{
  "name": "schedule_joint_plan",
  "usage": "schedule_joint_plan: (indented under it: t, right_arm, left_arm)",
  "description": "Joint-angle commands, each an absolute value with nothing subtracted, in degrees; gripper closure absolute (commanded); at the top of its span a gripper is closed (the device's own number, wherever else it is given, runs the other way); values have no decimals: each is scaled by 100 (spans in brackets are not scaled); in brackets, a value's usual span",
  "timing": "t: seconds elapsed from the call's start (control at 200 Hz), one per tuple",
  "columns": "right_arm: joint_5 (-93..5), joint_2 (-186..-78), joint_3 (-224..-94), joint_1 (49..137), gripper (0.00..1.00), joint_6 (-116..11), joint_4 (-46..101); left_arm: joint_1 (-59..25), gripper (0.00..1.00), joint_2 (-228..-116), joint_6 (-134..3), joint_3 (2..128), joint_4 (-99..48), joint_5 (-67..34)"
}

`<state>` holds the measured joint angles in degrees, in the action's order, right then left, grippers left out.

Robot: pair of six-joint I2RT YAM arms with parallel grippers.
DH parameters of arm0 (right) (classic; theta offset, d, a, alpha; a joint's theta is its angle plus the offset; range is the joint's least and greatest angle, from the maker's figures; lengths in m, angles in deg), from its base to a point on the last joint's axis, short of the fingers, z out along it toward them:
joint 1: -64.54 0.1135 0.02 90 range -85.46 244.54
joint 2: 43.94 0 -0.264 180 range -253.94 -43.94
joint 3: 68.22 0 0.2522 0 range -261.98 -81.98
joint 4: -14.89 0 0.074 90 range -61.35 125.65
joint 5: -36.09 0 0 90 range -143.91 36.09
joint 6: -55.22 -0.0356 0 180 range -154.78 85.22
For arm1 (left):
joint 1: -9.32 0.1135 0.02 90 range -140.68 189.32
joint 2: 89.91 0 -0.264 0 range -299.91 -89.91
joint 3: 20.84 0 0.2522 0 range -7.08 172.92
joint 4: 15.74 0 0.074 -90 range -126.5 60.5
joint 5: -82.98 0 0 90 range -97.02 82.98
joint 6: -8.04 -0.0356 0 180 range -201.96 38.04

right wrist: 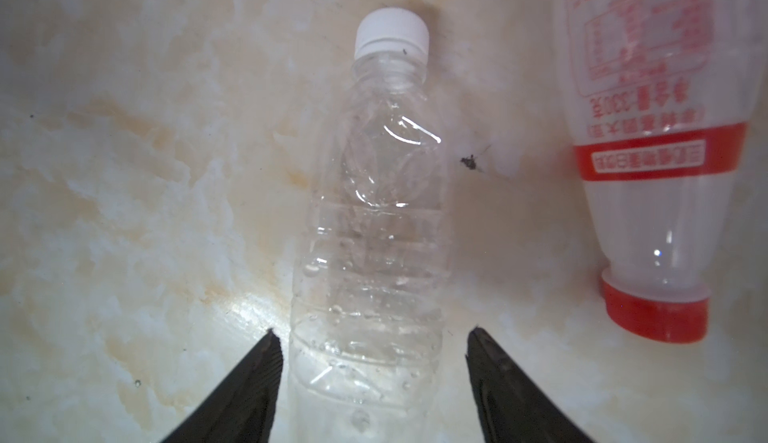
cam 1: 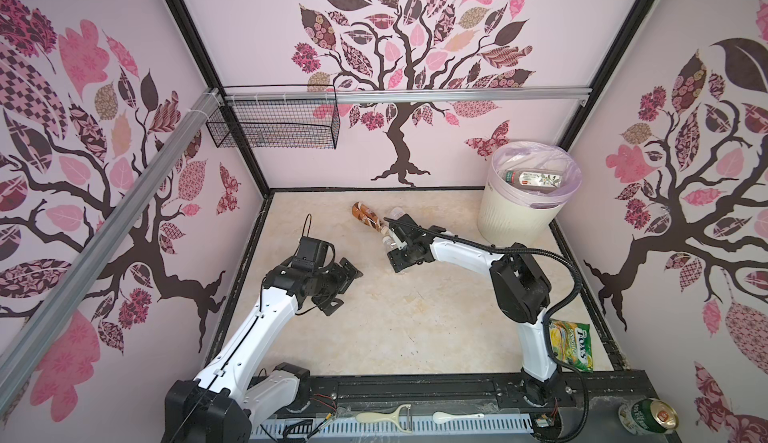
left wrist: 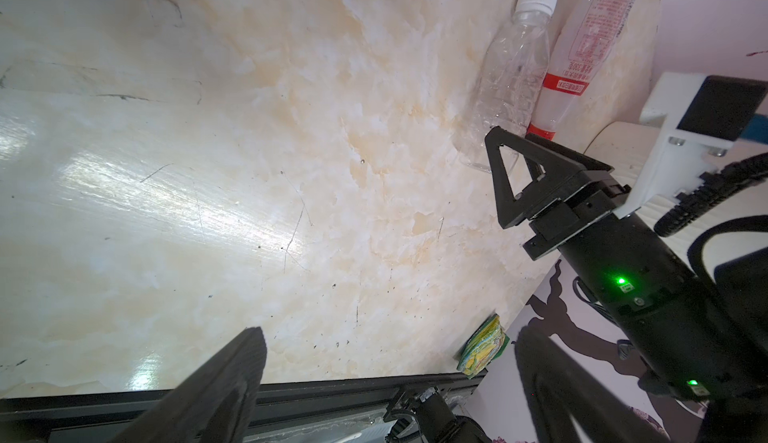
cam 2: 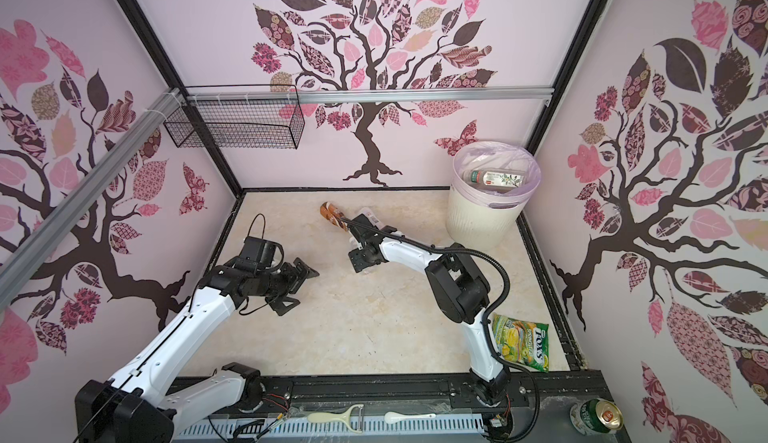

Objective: Throw the plastic bottles in the bin
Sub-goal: 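Lower right gripper onto the plain clear white-capped bottle and close it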

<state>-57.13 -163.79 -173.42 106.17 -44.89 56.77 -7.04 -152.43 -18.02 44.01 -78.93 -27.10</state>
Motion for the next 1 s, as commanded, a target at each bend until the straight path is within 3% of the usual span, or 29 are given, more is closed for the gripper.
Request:
schedule_joint_plan:
  t: [0.0,0.165,0.525,0.895,0.995]
  right_arm:
    - [-5893,-16717,-17391,10648,23,-4477,5857]
    - [-5732,-16866,-17541,10652,23,-4555,5940]
    - [-5705,-16365,-17194,10807,43,-4726,6114]
    - [-5374,-14838,-15387,11093,35,-5617,5951]
    - [-5366,-14457,-15052,11098,24,-5619,5974]
  left_arm:
    - [-678,2,-15196,-1736,4269,-7819,-2724]
    - [-677,2,-15230,-1734,4341,-7808,-2680]
    - [-678,2,-15450,-1662,4330,-7570,-2658]
    - [-678,2,-16485,-1473,4555,-6838,-2851]
    - [-685,2,-16852,-1410,4665,-6625,-2912]
